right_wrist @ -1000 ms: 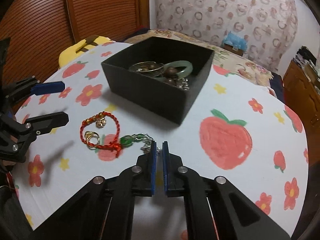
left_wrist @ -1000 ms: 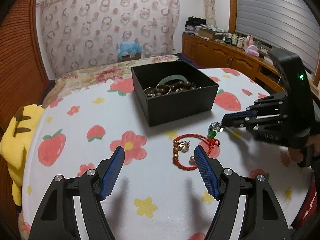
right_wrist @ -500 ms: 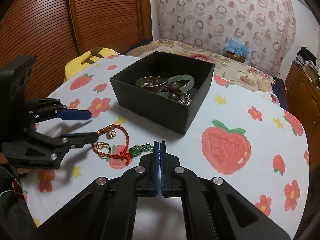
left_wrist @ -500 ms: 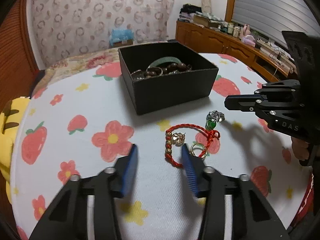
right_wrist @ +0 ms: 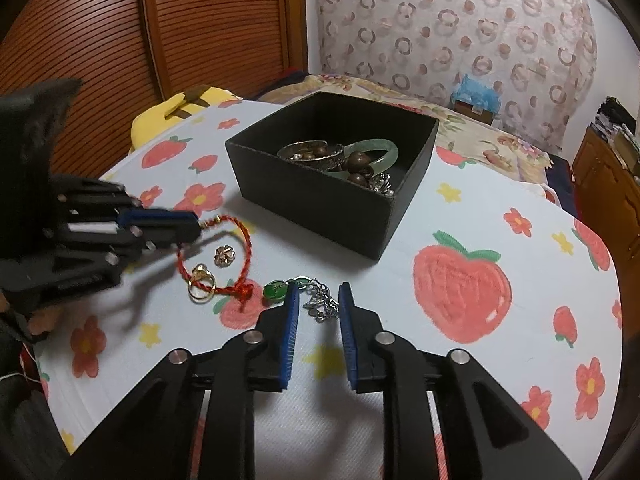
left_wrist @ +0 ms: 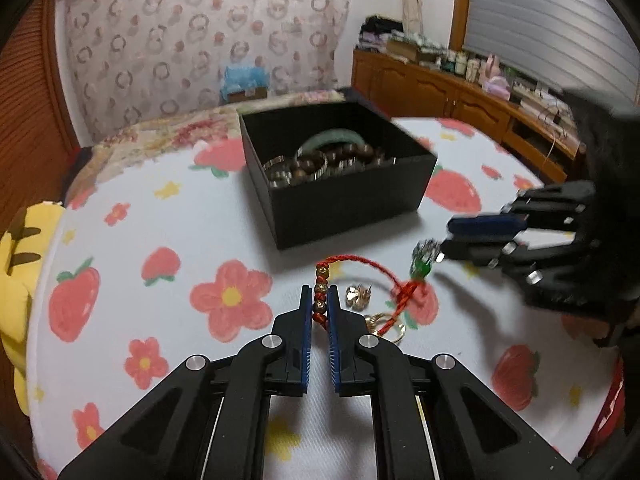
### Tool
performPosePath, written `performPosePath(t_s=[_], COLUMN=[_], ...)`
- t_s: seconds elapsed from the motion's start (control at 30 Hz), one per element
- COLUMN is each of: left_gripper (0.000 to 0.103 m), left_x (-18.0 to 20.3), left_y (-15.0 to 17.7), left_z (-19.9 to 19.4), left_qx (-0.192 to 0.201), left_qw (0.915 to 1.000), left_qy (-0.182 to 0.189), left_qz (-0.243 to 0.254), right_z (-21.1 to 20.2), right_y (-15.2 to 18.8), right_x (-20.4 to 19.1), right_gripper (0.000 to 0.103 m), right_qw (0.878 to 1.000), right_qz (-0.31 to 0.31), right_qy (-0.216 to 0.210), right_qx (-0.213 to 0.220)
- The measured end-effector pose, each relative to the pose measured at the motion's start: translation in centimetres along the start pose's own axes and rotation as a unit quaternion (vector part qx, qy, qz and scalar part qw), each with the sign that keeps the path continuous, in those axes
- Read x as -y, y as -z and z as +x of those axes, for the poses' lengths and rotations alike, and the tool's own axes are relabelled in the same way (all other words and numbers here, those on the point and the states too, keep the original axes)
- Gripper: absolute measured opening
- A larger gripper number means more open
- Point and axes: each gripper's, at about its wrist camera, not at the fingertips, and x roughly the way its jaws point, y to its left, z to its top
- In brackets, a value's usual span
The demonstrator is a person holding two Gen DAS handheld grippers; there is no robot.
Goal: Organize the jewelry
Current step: 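Carry the pendant into the black box with the right gripper while the left gripper drops the red bracelet in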
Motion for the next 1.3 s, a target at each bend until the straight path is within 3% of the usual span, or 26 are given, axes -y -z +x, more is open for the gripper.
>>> performPosePath(t_s=[0.43, 0.53, 0.67, 0.7, 1.3], left_gripper=[0.006, 0.006, 0.006, 0.006, 0.006], left_x=[1.1, 1.1, 0.7, 0.6, -0.1], left_y=[-1.5, -1.7, -1.8, -1.8, -1.3], left_z=[-5.0, -5.7, -6.2, -6.3, -6.1], left_qx=[0.069, 0.079, 0.085, 0.086, 0.086], left_qw=[0.9976, 0.9968, 0.9964, 0.9963, 0.9962], left_qy=[0.006, 0.008, 0.007, 0.006, -0.001], left_qz=[0.007, 0.005, 0.002, 0.001, -0.01], right_z=[1.6, 1.7, 1.4, 1.2, -3.6], right_y=[-0.3, -0.2, -0.1, -0.2, -2.7], right_x=[0.2, 0.2, 0.3, 0.3, -0.4], right_gripper=[0.022, 0.014, 0.011, 0.002, 0.002], right_qw=[1.0, 1.0, 1.0, 1.0, 0.998], right_qz=[-0.019, -0.022, -0.021, -0.02, -0.032], right_qy=[0.012, 0.004, 0.004, 0.002, 0.01], right_qx=[-0.019, -0.018, -0.012, -0.007, 0.049])
